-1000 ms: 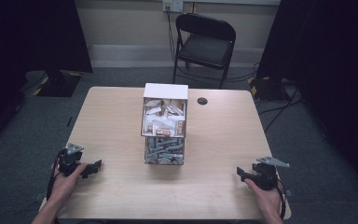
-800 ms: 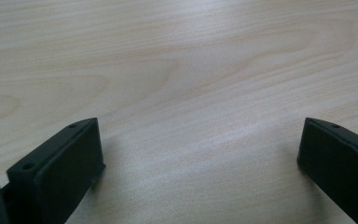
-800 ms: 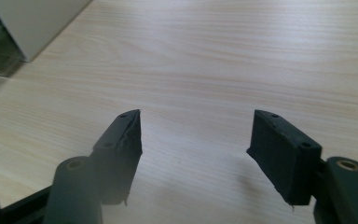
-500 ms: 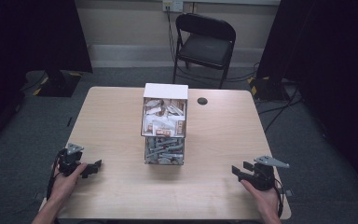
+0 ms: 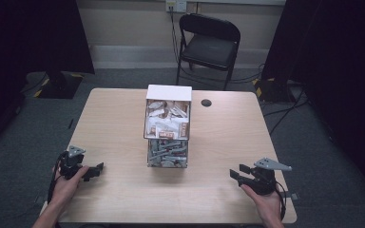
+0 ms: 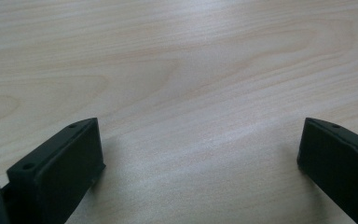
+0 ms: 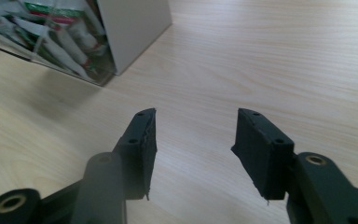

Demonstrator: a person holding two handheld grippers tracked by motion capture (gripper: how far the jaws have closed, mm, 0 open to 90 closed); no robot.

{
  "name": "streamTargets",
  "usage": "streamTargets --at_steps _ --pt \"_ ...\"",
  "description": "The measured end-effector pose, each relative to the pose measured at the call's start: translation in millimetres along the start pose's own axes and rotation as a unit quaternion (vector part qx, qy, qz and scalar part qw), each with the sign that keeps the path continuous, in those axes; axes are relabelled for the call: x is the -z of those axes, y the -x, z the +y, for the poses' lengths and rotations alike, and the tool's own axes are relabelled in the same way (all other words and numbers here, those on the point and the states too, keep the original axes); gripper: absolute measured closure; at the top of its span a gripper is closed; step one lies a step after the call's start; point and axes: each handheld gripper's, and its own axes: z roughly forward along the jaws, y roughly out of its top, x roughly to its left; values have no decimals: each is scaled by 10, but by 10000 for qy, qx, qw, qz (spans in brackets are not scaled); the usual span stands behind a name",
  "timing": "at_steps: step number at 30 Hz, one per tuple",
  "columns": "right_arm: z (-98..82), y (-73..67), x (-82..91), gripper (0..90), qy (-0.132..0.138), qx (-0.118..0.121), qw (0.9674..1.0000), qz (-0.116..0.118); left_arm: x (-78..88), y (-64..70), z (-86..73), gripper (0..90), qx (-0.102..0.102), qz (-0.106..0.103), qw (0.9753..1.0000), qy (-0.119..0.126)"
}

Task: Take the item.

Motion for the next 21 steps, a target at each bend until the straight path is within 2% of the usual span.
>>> streamTargets --at_steps 5,10,13,21 --pt "26 -57 0 532 -4 93 9999 128 0 -1 0 0 -3 -1 10000 -3" --pt "85 -136 -21 573 62 167 9990 403 0 0 0 0 -2 0 10000 -2" --pt "124 -194 -38 576 82 279 9984 483 0 0 0 0 -1 2 10000 -1" --pt "179 -353 -145 578 -134 463 9968 642 0 -1 0 0 -3 -2 10000 -1"
